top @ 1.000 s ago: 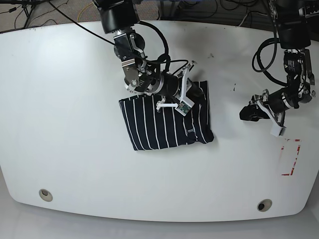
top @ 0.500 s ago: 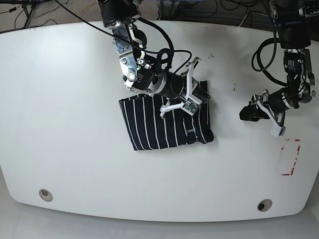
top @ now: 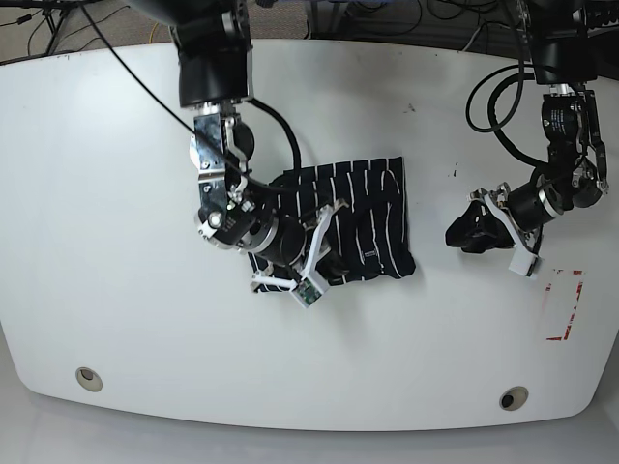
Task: Layout the t-shirt on the table in an organized manner, then fold the t-shirt properly
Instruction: 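Tuck the bundle's loose edge under with the right gripper, then grasp the folded bundle's edge with the right gripper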
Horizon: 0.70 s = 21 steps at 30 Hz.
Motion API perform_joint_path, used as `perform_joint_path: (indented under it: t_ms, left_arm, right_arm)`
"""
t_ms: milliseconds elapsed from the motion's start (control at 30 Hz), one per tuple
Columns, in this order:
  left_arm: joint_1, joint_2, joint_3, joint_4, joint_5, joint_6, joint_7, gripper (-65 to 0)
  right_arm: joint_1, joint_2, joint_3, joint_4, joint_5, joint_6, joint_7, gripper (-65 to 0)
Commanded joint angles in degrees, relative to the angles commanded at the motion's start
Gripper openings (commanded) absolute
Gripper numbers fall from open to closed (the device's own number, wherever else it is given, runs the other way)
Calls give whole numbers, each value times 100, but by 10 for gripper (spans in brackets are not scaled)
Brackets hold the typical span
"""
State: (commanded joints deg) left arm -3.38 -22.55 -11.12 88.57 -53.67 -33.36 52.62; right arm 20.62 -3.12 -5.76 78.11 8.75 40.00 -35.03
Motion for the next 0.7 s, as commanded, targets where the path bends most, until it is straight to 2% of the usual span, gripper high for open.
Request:
perform_joint_path:
  t_ms: [133, 333, 467, 600, 700]
  left_arm:
    - [18, 0, -35, 9, 0, 0, 0, -429]
    - [167, 0, -167, 62, 0, 0, 0, -429]
    - [211, 0, -193, 132, 0, 0, 0, -429]
    - [211, 0, -185, 167, 0, 0, 0, -429]
    - [211, 9, -167, 167, 0, 0, 0, -429]
  right_arm:
    - [211, 0, 0, -897, -9, 0, 466, -593]
    - [255, 18, -9, -2681, -35, 0, 2040, -593]
    - [422, 26, -9, -3534, -35, 0, 2743, -593]
    - [457, 26, -9, -3560, -18, 0, 2708, -593]
    - [431, 26, 9, -2927, -9, 0, 2286, -593]
